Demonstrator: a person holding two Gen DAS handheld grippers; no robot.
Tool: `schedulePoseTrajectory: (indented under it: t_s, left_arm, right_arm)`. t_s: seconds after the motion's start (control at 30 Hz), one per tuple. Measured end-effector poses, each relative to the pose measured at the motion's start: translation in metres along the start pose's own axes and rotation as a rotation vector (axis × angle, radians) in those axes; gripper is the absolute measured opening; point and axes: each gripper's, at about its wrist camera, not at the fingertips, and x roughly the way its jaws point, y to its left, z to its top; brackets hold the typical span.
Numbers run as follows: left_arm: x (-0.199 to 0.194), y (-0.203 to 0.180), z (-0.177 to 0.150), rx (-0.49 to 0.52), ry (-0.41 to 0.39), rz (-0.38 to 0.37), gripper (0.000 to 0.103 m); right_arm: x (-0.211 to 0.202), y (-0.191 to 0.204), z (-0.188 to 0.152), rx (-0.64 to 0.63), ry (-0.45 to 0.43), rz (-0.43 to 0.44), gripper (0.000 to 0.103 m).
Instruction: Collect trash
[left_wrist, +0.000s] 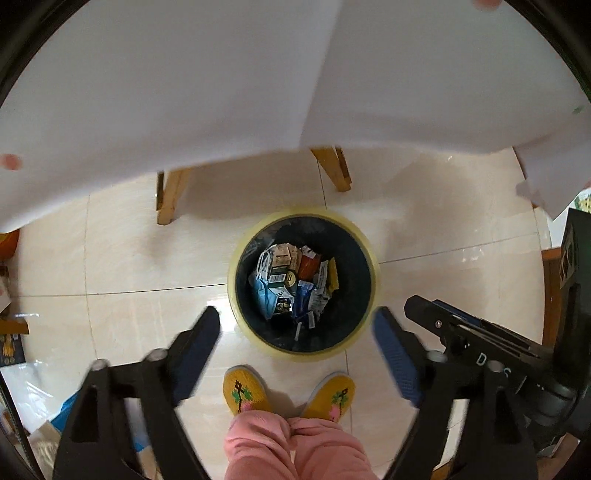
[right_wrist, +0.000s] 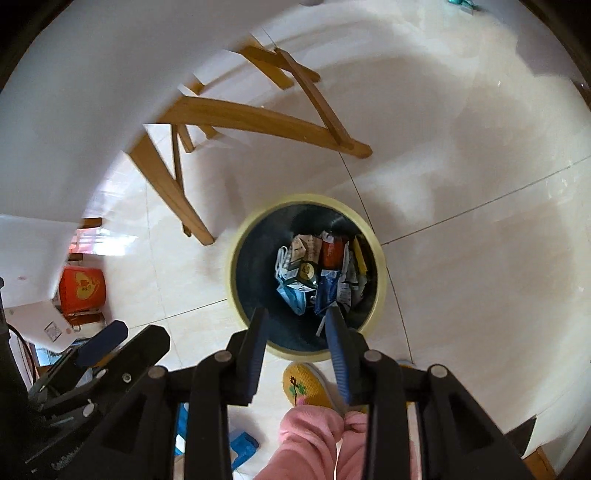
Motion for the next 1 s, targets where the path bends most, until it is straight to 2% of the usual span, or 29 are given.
schedulePoseTrajectory:
  t_s: [0.07, 0.33, 0.53, 1.0]
  left_arm:
    - [-0.014, 0.002, 0.000, -0.007, -0.008, 0.005, 0.094]
    - [-0.072, 0.005, -0.002, -0.037, -0.032, 0.036, 0.094]
    - [-0.125, 0.005, -0.001, -0.075, -0.063, 0.021, 0.094]
    - [-0.261, -0.009, 0.011, -0.098, -0.238, 0.026, 0.094]
  right_arm:
    - [-0.014, 0.006, 0.000, -0.011, -0.009, 0.003, 0.033]
    - [-0.070, 0.032, -0.005, -0.062, -0.045, 0.011, 0.033]
    - [-0.119, 0.057, -0.012, -0.128, -0.071, 0.020, 0.033]
    - [-0.250, 0.103, -0.008, -0.249, -0.223, 0.043, 0.033]
